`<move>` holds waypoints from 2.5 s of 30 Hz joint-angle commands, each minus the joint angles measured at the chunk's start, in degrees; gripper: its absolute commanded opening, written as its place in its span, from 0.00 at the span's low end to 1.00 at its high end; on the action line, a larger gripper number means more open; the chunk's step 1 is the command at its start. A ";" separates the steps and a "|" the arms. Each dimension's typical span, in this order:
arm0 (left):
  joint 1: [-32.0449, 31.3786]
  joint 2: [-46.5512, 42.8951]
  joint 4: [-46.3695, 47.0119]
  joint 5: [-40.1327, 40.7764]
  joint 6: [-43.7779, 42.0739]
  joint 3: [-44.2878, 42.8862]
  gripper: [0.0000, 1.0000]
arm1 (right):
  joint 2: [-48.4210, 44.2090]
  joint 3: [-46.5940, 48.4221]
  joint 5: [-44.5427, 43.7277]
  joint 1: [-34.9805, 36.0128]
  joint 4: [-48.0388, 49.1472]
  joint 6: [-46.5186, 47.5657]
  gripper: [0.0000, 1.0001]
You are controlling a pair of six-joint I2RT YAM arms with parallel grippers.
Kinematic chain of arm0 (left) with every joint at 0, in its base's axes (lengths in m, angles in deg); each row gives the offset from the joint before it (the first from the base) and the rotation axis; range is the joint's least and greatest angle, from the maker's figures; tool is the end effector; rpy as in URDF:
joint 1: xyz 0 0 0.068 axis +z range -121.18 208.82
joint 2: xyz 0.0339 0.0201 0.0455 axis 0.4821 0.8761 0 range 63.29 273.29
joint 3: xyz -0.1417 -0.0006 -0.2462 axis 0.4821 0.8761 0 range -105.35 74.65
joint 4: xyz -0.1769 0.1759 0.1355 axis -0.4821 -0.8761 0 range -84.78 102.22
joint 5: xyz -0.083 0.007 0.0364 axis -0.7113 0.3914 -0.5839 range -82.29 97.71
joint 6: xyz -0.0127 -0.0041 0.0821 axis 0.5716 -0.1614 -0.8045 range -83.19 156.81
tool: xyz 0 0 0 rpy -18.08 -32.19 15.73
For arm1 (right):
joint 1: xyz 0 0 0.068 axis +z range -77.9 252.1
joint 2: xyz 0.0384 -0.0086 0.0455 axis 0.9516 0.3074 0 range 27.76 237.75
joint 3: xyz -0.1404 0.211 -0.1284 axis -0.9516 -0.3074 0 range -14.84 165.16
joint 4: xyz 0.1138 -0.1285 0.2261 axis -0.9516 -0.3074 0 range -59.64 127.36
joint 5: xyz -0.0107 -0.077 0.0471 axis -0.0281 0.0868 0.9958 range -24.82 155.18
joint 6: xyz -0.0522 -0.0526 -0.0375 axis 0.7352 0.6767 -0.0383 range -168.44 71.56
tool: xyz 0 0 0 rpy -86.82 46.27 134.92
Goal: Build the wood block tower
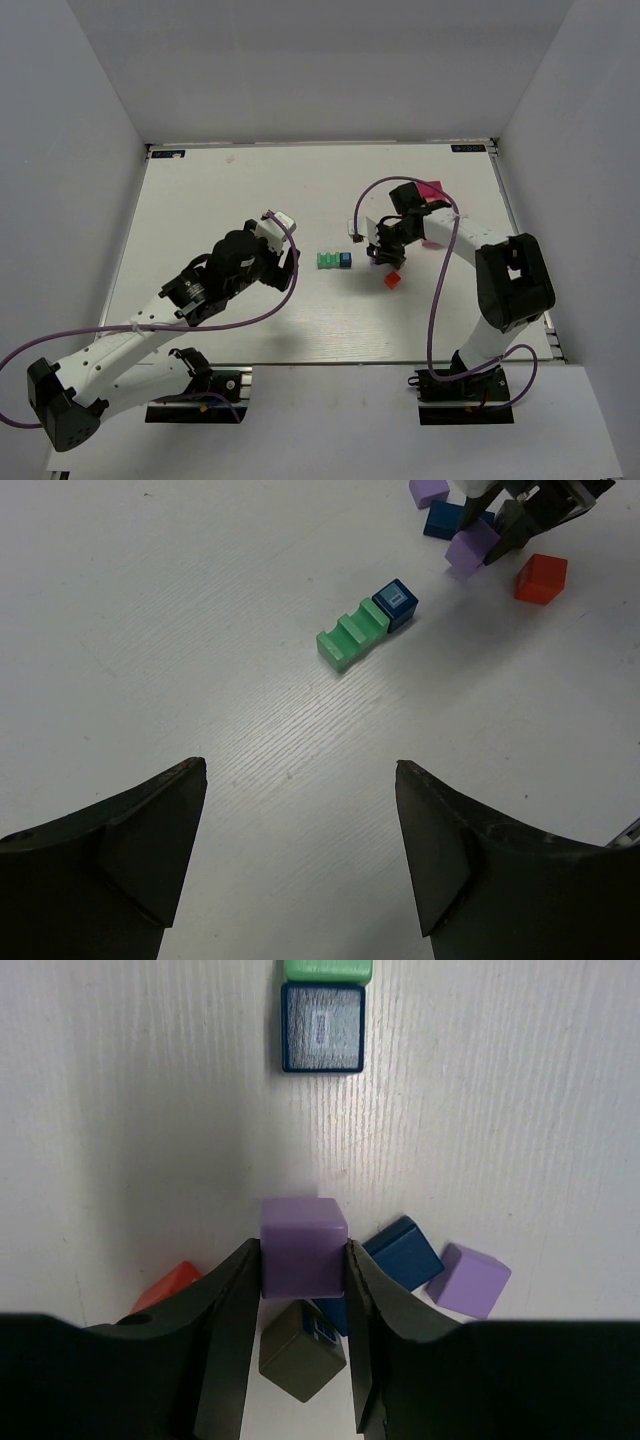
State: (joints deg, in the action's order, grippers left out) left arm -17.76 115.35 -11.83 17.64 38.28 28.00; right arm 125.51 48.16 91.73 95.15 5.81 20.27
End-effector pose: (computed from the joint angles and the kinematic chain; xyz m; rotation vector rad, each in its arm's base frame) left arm 0.1814 -0.1733 0.2937 0.7041 1.9715 -0.3310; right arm 0.3260 0.1741 0.1556 -1.9298 1.6947 0.3488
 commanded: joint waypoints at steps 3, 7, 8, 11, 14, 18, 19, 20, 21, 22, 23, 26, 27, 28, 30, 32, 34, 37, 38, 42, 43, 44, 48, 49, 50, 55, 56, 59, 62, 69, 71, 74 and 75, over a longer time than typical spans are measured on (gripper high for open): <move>0.27 -0.72 0.94 0.79 -0.24 0.25 0.86 | -3.36 5.99 5.00 1.47 -4.39 -2.17 0.00; 0.27 -0.72 0.94 1.31 -0.24 0.25 0.86 | -2.83 8.19 4.92 3.58 -5.10 -4.28 0.00; 0.27 -0.72 0.94 1.32 -0.24 0.25 0.86 | -2.40 9.49 4.92 4.45 -5.10 -4.46 0.00; 0.27 -0.72 0.94 1.32 -0.24 0.25 0.86 | -0.29 12.22 4.57 6.30 -6.41 -5.60 0.00; 0.27 -0.72 0.94 1.32 -0.24 0.25 0.86 | 1.12 14.42 3.25 7.79 -7.21 -6.56 0.00; 0.27 -1.25 0.94 1.84 -0.24 0.25 0.86 | 3.23 18.46 1.41 10.34 -8.44 -7.88 0.00; 0.27 -1.25 0.94 1.84 -0.24 0.25 0.86 | 4.28 19.08 1.14 10.70 -8.70 -8.15 0.00; 0.27 -1.25 0.94 1.84 -0.24 0.25 0.86 | 5.07 20.22 0.01 10.96 -8.88 -9.19 0.00; 0.27 -1.25 0.94 1.84 -0.77 0.25 0.86 | 5.60 20.75 -0.52 11.40 -9.14 -9.64 0.00; 0.27 -1.25 0.94 1.84 -0.77 0.25 0.86 | 6.74 22.06 -0.96 12.28 -9.66 -10.86 0.00; 0.27 -1.86 0.94 1.84 -0.77 0.25 0.86 | 7.62 23.03 -1.32 12.54 -10.11 -11.66 0.00; 0.27 -2.48 0.94 1.84 -0.77 0.25 0.86 | 8.76 24.10 -2.46 14.30 -10.37 -13.16 0.00; 0.27 -2.48 0.94 1.84 -0.77 0.25 0.86 | 9.03 24.18 -3.07 14.57 -10.29 -13.60 0.00; 0.27 -2.48 0.94 1.84 -0.77 0.25 0.86 | 9.38 24.18 -3.60 15.18 -9.94 -13.95 0.00; 0.27 -2.48 0.94 1.84 -0.77 0.25 0.86 | 9.47 24.27 -4.04 15.71 -9.67 -15.09 0.00; 0.27 -2.48 0.94 1.84 -0.77 0.25 0.86 | 9.65 24.45 -4.31 16.24 -9.41 -15.53 0.00; 0.27 -2.48 0.94 1.84 -0.77 0.25 0.86 | 9.82 24.45 -4.66 17.11 -8.97 -16.59 0.00; 0.27 -3.01 0.94 1.84 -0.77 0.25 0.86 | 10.44 24.62 -5.19 17.82 -8.00 -18.25 0.00; 0.27 -3.01 0.94 1.84 -0.77 0.25 0.86 | 10.44 24.71 -5.27 17.82 -7.30 -18.52 0.00; 0.27 -3.01 0.94 1.84 -0.77 0.25 0.86 | 12.37 25.06 -5.80 18.96 -6.42 -20.62 0.00; 0.27 -3.01 0.94 1.84 -0.77 0.25 0.86 | 12.55 25.15 -6.24 19.05 -6.24 -20.81 0.00; 0.27 -3.01 0.94 1.84 -0.77 0.25 0.86 | 13.07 25.33 -6.24 19.31 -5.81 -20.98 0.00; 0.27 -3.01 0.94 1.84 -0.77 0.25 0.86 | 13.08 25.15 -6.24 19.58 -3.79 -22.48 0.00; 0.27 -3.01 0.94 1.84 -0.77 0.25 0.86 | 13.07 25.06 -6.68 19.58 -3.69 -22.74 0.00; 0.27 -3.01 0.94 1.84 -0.77 0.25 0.86 | 12.99 25.15 -6.68 19.67 -3.61 -22.83 0.00; 0.27 -3.01 0.94 1.84 -0.77 0.25 0.86 | 12.90 24.80 -6.86 19.67 -2.64 -23.53 0.00; 0.27 -3.01 0.94 1.84 -0.77 0.25 0.86 | 12.99 24.71 -7.12 19.75 -2.55 -23.53 0.00; 0.27 -3.01 0.94 1.84 -0.77 0.25 0.86 | 13.69 25.50 -8.00 19.84 -2.55 -23.88 0.00; 0.27 -3.01 0.94 1.84 -0.77 0.25 0.86 | 13.95 25.85 -8.52 20.02 -2.46 -24.06 0.00; 0.27 -3.01 0.94 1.84 -0.77 0.77 0.86 | 14.13 26.21 -8.53 20.11 -2.90 -23.18 0.02; 0.27 -3.01 0.94 1.84 -0.77 0.77 0.86 | 14.22 26.30 -8.61 20.02 -2.90 -22.83 0.02; 0.27 -3.01 0.94 1.84 -0.77 0.77 0.86 | 14.74 26.38 -8.35 19.93 -3.16 -22.13 0.02; 0.27 -3.01 0.94 1.84 -0.77 0.77 0.86 | 14.66 26.38 -8.26 20.02 -3.17 -21.86 0.02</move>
State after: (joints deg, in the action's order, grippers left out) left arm -17.76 113.49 -11.72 19.02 37.69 28.44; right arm 139.43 72.09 83.12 114.93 2.12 -2.75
